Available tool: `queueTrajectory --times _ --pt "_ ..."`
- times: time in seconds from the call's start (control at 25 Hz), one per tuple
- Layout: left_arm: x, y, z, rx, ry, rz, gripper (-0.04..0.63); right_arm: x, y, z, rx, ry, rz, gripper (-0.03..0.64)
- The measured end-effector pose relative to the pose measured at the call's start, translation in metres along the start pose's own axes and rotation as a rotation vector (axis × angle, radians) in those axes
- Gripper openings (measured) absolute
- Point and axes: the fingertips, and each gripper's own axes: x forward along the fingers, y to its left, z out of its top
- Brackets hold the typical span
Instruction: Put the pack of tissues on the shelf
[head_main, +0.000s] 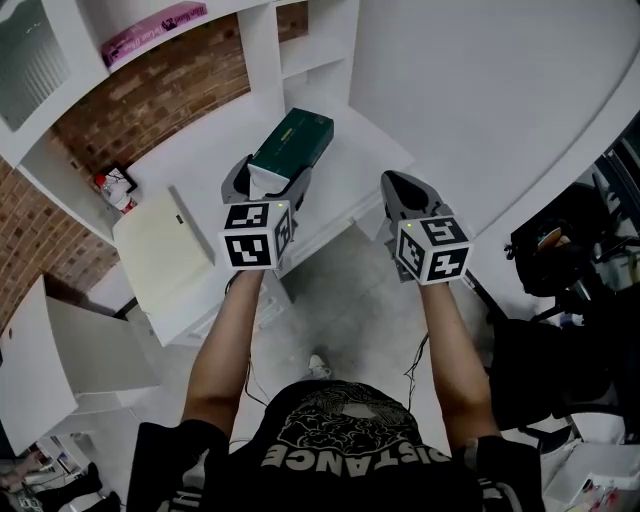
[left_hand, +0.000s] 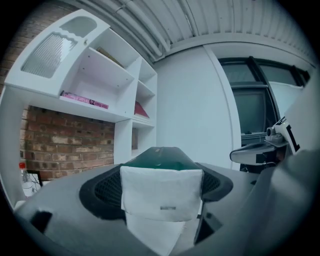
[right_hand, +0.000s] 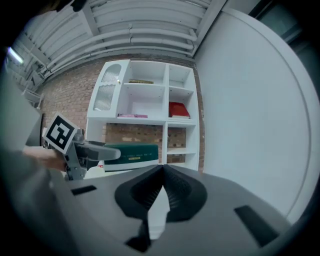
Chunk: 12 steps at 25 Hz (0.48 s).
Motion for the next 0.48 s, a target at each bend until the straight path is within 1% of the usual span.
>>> queueTrajectory --times 0.24,0.48 --pt "0.019 0.017 -0.003 -0.002 0.007 -0.012 0.426 0.023 0.001 0.001 -0.009 0.006 -0.009 0.005" --pt "0.039 0.015 0.0 0.014 0.006 -0.035 0.426 0.034 -0.012 0.002 0.004 -0.008 -0.028 0.005"
